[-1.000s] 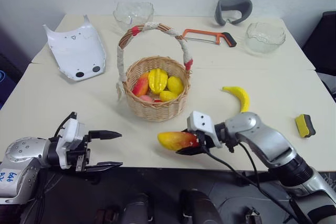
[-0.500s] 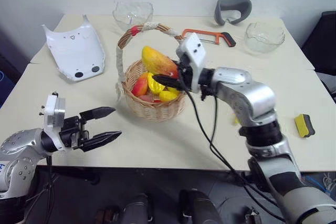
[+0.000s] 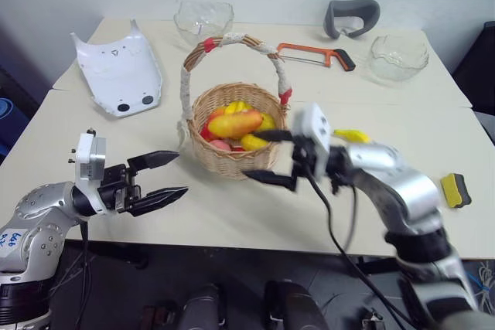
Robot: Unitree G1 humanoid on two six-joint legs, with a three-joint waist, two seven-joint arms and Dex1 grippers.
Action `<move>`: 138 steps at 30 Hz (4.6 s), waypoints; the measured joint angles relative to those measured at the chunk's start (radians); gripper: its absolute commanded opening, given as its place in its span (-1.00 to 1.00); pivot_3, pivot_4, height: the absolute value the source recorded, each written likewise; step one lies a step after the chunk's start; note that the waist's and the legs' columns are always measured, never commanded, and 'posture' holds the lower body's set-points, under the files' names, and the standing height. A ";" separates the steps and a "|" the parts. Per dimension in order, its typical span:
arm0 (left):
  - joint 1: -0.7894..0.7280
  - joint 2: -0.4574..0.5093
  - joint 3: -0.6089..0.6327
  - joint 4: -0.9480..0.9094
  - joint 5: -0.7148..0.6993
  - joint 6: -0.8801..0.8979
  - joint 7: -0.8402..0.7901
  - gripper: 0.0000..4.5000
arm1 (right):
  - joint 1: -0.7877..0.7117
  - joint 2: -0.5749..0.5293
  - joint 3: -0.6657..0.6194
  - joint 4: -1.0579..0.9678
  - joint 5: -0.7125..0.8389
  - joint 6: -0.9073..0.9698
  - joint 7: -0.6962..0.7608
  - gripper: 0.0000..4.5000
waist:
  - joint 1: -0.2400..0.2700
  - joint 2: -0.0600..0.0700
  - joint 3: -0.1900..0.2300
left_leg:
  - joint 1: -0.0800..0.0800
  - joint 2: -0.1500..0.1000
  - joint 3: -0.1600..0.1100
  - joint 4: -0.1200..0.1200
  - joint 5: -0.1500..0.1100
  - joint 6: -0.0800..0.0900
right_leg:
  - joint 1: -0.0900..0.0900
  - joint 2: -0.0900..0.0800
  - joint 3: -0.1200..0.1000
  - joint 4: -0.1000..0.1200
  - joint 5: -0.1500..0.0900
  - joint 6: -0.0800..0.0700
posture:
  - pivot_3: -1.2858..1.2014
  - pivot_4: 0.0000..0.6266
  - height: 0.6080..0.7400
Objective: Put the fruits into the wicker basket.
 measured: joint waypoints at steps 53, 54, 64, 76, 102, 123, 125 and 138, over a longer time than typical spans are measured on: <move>-0.083 -0.034 -0.058 -0.069 0.037 0.061 0.033 1.00 | -0.151 0.019 -0.356 0.520 -0.014 0.412 -0.564 -0.41 | -0.010 0.000 0.001 | 0.003 0.002 0.002 -0.003 0.007 -0.009 | -0.002 0.003 0.004 0.007 -0.002 -0.002 | 0.03 -0.52 1.00; -0.072 -0.034 -0.048 -0.069 0.037 0.061 0.037 1.00 | -0.138 -0.003 -0.356 0.498 -0.002 0.420 -0.533 -0.57 | -0.010 0.000 0.001 | 0.003 0.002 0.002 -0.003 0.006 -0.008 | -0.003 0.003 0.004 0.006 -0.002 -0.002 | 0.03 -0.52 1.00; 0.073 -0.036 0.054 -0.114 0.021 0.058 0.096 1.00 | -0.392 -0.022 -0.229 0.206 0.319 0.641 -0.245 -0.79 | -0.029 0.001 0.001 | 0.004 0.004 0.000 -0.004 0.005 -0.006 | -0.003 0.004 0.003 0.008 -0.002 -0.003 | 0.03 -0.52 1.00; 0.204 -0.049 0.165 -0.184 -0.042 0.063 0.192 1.00 | -0.569 0.334 -0.014 0.328 0.112 0.466 -0.560 -0.79 | -0.013 0.000 0.000 | 0.000 -0.001 0.001 -0.003 0.005 -0.007 | -0.005 0.000 0.003 0.006 -0.002 -0.003 | 0.03 -0.52 1.00; 0.146 -0.020 0.176 -0.144 -0.076 0.062 0.193 1.00 | -0.510 0.032 -0.072 0.757 0.019 -0.215 0.154 0.99 | -0.037 0.001 0.001 | 0.004 0.004 0.004 -0.006 0.007 -0.008 | -0.003 0.004 0.001 0.002 0.002 -0.004 | 0.03 -0.52 1.00; 0.106 -0.005 0.143 -0.111 -0.074 0.063 0.185 1.00 | -0.676 0.159 0.023 1.125 -0.173 -0.483 0.448 -0.93 | -0.034 0.001 0.002 | 0.001 0.002 0.002 -0.004 0.006 -0.009 | -0.004 0.001 0.001 0.002 0.002 -0.003 | 0.03 -0.52 1.00; 0.094 -0.012 0.122 -0.107 -0.074 0.063 0.183 1.00 | -0.584 0.114 0.004 0.978 -0.150 -0.436 0.442 -0.93 | -0.024 0.001 0.002 | 0.000 0.002 0.002 -0.004 0.006 -0.009 | -0.004 0.000 0.001 0.001 0.002 -0.003 | 0.03 -0.52 1.00; -0.094 -0.058 -0.036 0.038 -0.031 0.048 0.097 1.00 | -0.003 -0.037 -0.461 0.102 0.055 -0.005 -0.098 -0.93 | -0.004 0.002 0.002 | 0.000 0.002 0.001 -0.004 0.004 -0.005 | -0.003 0.001 0.000 -0.001 0.002 -0.003 | 0.03 -0.52 1.00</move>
